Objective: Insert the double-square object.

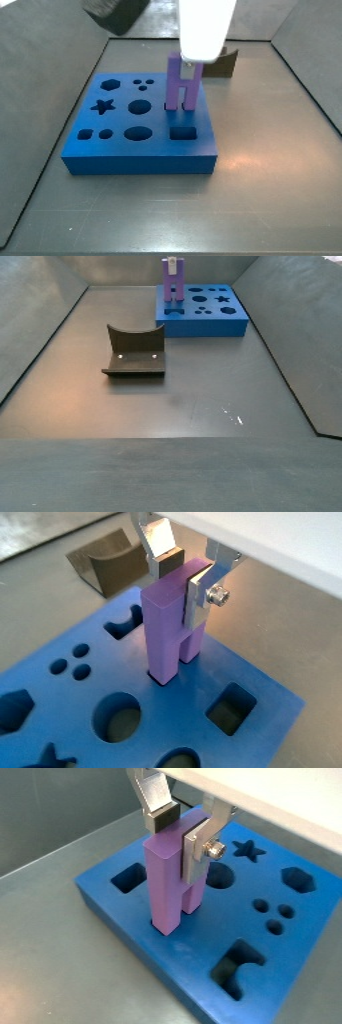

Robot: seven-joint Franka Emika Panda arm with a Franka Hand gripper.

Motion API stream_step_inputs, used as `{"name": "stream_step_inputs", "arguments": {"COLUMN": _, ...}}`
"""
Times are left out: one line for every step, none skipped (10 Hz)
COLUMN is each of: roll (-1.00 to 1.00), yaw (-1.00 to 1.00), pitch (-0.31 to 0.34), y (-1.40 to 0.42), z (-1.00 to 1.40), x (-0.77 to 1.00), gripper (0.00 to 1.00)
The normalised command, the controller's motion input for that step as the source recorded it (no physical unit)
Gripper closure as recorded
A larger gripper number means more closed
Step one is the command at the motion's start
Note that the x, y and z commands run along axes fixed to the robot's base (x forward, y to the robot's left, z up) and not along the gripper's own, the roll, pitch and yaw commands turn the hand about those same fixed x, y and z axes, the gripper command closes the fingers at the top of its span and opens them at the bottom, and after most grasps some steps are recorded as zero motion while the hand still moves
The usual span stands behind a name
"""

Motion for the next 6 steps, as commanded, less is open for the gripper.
{"name": "stream_step_inputs", "arguments": {"roll": -0.08, "yaw": 0.0, "pitch": -0.037, "y": -0.03, "z": -0.34, "x": 0.12, "gripper": 1.0}}
{"name": "stream_step_inputs", "arguments": {"roll": -0.06, "yaw": 0.0, "pitch": -0.059, "y": 0.0, "z": -0.5, "x": 0.0, "gripper": 1.0}}
{"name": "stream_step_inputs", "arguments": {"roll": 0.0, "yaw": -0.03, "pitch": -0.136, "y": 0.0, "z": -0.93, "x": 0.0, "gripper": 1.0}}
{"name": "stream_step_inputs", "arguments": {"roll": 0.09, "yaw": -0.08, "pitch": -0.086, "y": 0.0, "z": -0.77, "x": 0.0, "gripper": 1.0}}
{"name": "stream_step_inputs", "arguments": {"roll": 0.01, "yaw": 0.0, "pitch": -0.047, "y": 0.03, "z": -0.55, "x": 0.19, "gripper": 1.0}}
{"name": "stream_step_inputs", "arguments": {"roll": -0.06, "yaw": -0.07, "pitch": -0.051, "y": 0.0, "z": -0.3, "x": 0.13, "gripper": 1.0}}
